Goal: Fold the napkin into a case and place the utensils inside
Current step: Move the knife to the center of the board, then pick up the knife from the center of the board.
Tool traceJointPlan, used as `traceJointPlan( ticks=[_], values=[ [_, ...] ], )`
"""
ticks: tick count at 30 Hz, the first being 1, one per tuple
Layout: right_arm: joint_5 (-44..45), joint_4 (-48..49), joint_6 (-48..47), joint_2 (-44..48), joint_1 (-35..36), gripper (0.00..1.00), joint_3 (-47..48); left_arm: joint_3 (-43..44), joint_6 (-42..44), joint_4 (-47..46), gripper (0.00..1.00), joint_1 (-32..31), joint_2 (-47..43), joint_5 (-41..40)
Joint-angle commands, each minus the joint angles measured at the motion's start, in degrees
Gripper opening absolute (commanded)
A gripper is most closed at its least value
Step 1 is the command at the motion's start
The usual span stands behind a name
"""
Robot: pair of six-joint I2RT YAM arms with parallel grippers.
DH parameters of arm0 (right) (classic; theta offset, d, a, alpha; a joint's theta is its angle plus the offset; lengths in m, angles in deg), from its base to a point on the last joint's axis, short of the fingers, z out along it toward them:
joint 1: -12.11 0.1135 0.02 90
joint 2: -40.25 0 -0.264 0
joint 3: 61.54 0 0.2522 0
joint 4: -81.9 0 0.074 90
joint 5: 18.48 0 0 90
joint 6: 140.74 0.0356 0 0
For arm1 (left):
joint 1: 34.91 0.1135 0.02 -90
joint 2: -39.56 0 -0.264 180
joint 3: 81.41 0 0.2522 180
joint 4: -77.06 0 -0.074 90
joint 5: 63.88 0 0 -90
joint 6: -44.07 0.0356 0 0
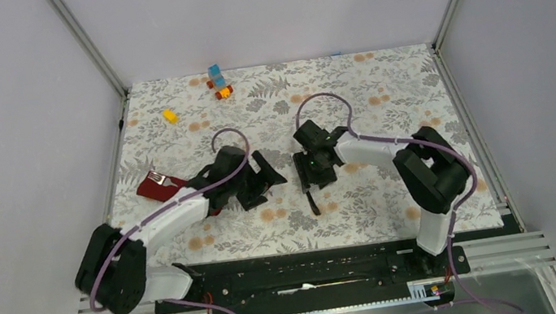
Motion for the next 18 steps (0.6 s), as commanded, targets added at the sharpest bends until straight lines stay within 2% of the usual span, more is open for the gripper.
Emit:
traceJointPlan(
  ticks=[1, 4, 7, 9, 13, 18],
  values=[
    [13.15, -6.62, 3.76, 10.54, -2.28, 0.66, -1.76, 10.4, -4.61, 7.23, 0.96, -5.79, 7.94, -11.22],
    [15.84, -7.71, 3.65, 17.14, -8.6, 0.7, -6.13, 18.48, -4.93, 13.58, 0.99, -8.41, 16.3, -11.2],
    [18.89, -6.91, 2.16, 23.35, -13.7, 0.72, -11.25, 29.1, -4.56, 22.7, 0.98, -11.04, 24.41, -16.1],
    [20.91, -6.13, 1.74, 26.17, -15.06, 0.78, -14.19, 36.42, -4.23, 26.81, 0.96, -11.35, 31.06, -15.56],
    [21.16, -4.84, 1.66, 30.08, -15.84, 0.81, -18.45, 47.88, -2.3, 36.16, 0.86, -11.83, 40.6, -16.21],
    [20.55, -3.11, 1.59, 34.17, -15.88, 0.82, -20.95, 54.24, -4.1, 42.57, 0.79, -12.75, 45.97, -17.2]
  ],
)
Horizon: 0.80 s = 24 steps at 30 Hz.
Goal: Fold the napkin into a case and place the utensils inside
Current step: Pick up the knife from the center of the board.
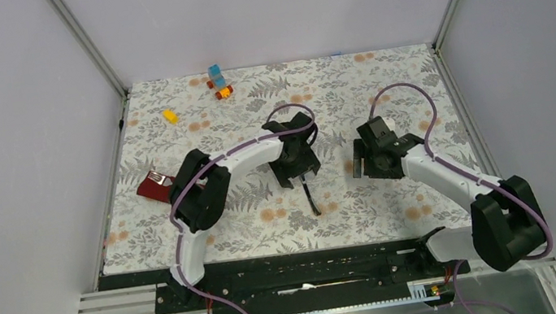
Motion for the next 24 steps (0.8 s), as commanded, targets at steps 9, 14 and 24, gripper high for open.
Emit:
traceJointPlan(
  ticks=[9, 14, 24],
  values=[
    [2.03, 2.59, -0.99, 5.74, -0.13, 0.82, -2.24, 10.4, -2.14, 16.12, 0.57, -1.21, 9.06, -2.02],
    [1.85, 3.33, -0.92, 6.57, -0.16, 0.82, -2.82, 10.31, -3.03, 16.68, 0.57, -2.34, 10.64, -1.58],
    [2.51, 3.42, -0.67, 9.91, -0.19, 0.82, -3.51, 12.52, -2.63, 19.67, 0.37, -2.51, 16.1, -3.85]
  ],
)
